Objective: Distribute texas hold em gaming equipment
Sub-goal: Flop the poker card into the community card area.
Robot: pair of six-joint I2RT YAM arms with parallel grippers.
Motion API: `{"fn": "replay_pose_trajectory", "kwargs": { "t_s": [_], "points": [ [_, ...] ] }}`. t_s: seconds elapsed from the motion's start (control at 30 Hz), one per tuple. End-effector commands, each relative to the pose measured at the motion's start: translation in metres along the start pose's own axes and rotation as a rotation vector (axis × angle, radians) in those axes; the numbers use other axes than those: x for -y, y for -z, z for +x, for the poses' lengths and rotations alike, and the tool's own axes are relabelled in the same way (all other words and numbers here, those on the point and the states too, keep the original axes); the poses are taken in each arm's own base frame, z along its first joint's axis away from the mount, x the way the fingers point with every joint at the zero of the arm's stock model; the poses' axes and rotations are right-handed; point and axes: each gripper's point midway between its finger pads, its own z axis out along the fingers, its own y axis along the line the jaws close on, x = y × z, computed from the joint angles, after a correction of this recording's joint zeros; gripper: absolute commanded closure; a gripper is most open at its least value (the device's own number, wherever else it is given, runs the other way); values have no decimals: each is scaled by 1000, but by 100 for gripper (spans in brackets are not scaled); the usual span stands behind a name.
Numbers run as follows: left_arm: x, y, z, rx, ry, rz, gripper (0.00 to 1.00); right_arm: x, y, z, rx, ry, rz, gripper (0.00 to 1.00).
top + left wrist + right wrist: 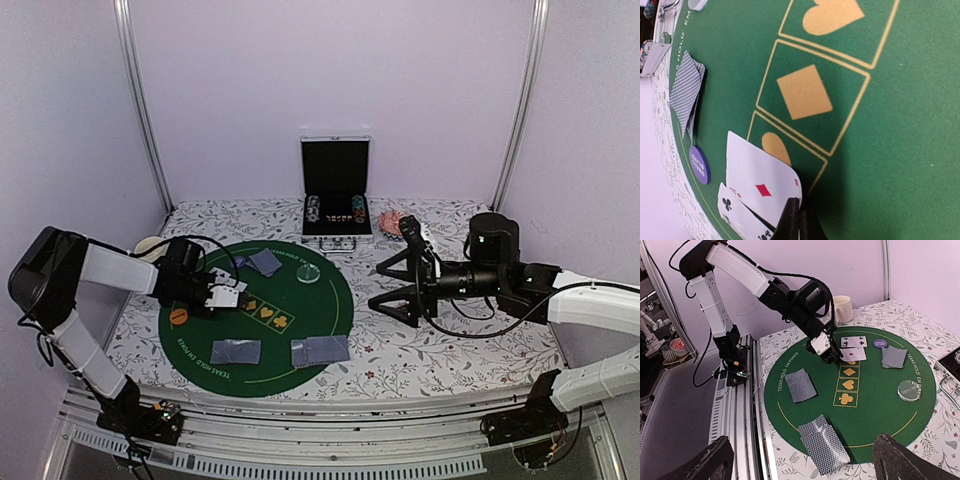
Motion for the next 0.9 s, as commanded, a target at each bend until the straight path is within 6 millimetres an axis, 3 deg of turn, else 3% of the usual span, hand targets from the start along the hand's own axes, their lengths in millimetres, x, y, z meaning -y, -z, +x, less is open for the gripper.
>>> {"fn": "replay_pose_trajectory", "kwargs": {
  "t_s": [0.0, 0.33, 0.47, 0.73, 0.87],
  "points": [
    [-2, -8, 8, -23, -11, 14, 100, 6, -3, 0, -5, 4, 9, 1],
    [-4, -4, 12, -37, -23, -12, 100, 8, -3, 1, -13, 1, 15, 1],
    [-1, -1, 14, -49, -21, -6, 83, 7, -3, 2, -16, -2, 12, 1],
    [10, 11, 18, -72, -40, -14, 72, 10, -1, 1, -16, -18, 34, 1],
    [6, 24, 18, -85, -48, -49, 64, 23, -2, 4, -25, -74, 106, 1]
  ]
}}
